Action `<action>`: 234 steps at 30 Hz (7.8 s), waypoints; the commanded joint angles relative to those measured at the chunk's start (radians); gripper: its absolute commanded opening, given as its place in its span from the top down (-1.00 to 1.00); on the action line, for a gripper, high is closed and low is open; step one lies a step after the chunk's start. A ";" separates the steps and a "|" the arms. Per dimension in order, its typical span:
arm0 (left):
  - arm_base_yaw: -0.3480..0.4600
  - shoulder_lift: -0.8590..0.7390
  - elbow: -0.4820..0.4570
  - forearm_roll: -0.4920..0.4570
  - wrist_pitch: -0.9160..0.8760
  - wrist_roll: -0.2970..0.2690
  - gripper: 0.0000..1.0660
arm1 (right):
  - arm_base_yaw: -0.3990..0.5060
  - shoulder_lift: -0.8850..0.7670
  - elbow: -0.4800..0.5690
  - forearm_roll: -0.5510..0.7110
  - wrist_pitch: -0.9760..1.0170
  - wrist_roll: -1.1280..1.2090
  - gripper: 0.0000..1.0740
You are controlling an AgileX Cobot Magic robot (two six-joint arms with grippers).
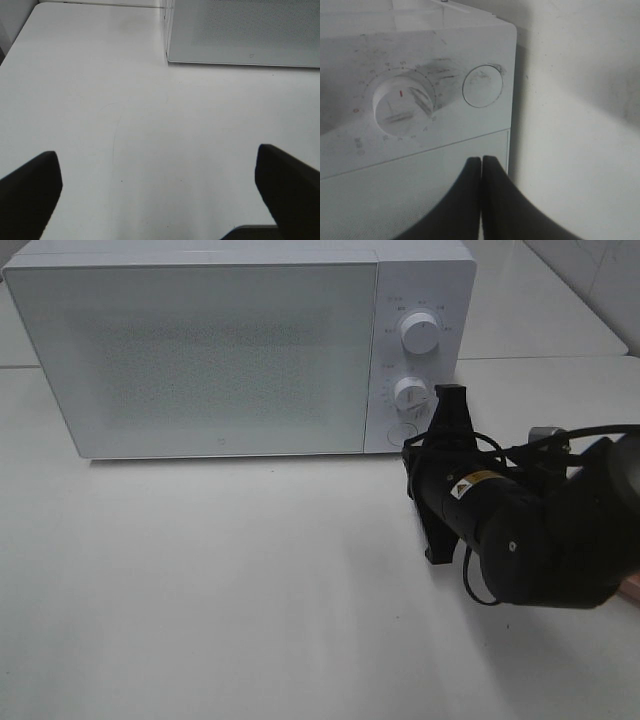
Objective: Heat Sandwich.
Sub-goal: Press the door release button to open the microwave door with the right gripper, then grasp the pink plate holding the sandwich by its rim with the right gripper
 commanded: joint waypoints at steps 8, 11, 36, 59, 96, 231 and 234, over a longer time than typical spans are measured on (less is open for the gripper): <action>0.004 -0.022 0.000 -0.009 -0.011 -0.002 -0.83 | -0.086 0.091 -0.138 -0.051 0.084 -0.007 1.00; 0.004 -0.022 0.000 -0.009 -0.011 -0.002 -0.83 | -0.109 0.124 -0.182 -0.064 0.096 -0.007 1.00; 0.004 -0.022 0.000 -0.009 -0.011 -0.002 -0.83 | -0.167 0.235 -0.345 -0.072 0.092 -0.052 1.00; 0.004 -0.022 0.000 -0.009 -0.011 -0.002 -0.83 | -0.189 0.287 -0.465 -0.049 -0.154 -0.053 1.00; 0.004 -0.022 0.000 -0.009 -0.011 -0.002 -0.83 | -0.175 0.056 -0.222 -0.170 0.311 -0.063 1.00; 0.004 -0.022 0.000 -0.009 -0.011 -0.002 -0.83 | -0.539 -0.116 -0.225 -0.939 1.513 -1.253 1.00; 0.004 -0.022 0.000 -0.009 -0.011 -0.002 -0.83 | -0.536 -0.117 -0.225 -0.942 1.513 -1.253 1.00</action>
